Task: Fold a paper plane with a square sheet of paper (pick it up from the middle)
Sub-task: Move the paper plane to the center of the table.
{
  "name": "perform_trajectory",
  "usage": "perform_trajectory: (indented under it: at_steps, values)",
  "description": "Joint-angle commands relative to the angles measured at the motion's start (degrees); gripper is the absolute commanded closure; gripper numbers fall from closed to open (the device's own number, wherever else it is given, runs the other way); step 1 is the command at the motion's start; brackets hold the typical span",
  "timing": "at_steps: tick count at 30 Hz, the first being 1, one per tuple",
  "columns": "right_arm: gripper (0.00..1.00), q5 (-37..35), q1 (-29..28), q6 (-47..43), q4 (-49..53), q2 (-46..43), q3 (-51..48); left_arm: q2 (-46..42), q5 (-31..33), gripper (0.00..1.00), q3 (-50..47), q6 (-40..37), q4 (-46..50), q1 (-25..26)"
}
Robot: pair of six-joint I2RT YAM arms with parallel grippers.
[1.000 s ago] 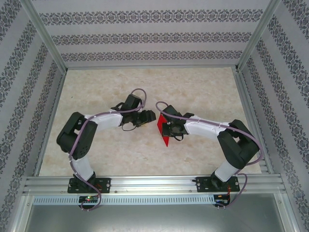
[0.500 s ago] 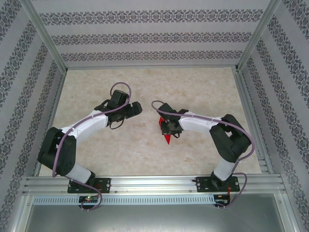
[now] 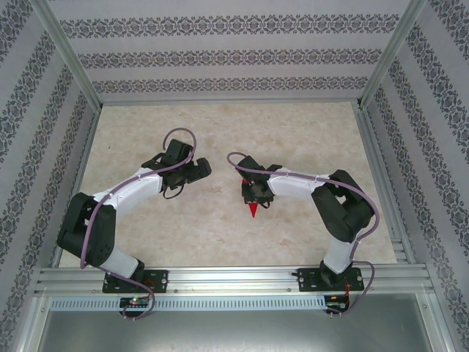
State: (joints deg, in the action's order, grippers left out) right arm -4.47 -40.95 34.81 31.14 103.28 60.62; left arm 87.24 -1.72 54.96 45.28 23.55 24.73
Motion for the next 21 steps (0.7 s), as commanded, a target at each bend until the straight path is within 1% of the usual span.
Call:
perform_trajectory:
  at_steps: [1, 2, 7, 9, 14, 21]
  values:
    - [0.81, -1.0, -0.9, 0.9, -0.2, 1.4, 1.1, -0.7, 1.2, 0.00, -0.4, -1.1, 1.7, -0.9]
    - [0.81, -1.3, -1.0, 1.0, 0.0, 1.1, 1.3, -0.8, 1.2, 0.00, -0.5, -1.1, 1.7, -1.0]
    - [0.92, -2.9, -1.0, 0.7, 1.2, -1.0, 2.2, -0.9, 1.1, 0.00, -0.9, -1.2, 1.8, -1.3]
    - [0.94, -4.3, -1.1, 0.1, 2.7, -1.1, 3.0, -0.9, 1.1, 0.00, -1.0, -1.3, 1.9, -1.5]
    - [0.95, -9.9, -1.9, -1.2, 7.5, -0.1, 5.4, -0.7, 0.8, 0.00, -1.2, -1.4, 1.8, -1.7]
    - [0.92, -10.3, -2.7, -2.4, 8.1, 3.2, 7.3, 0.2, 0.7, 0.00, -1.3, -1.3, 1.8, -1.8]
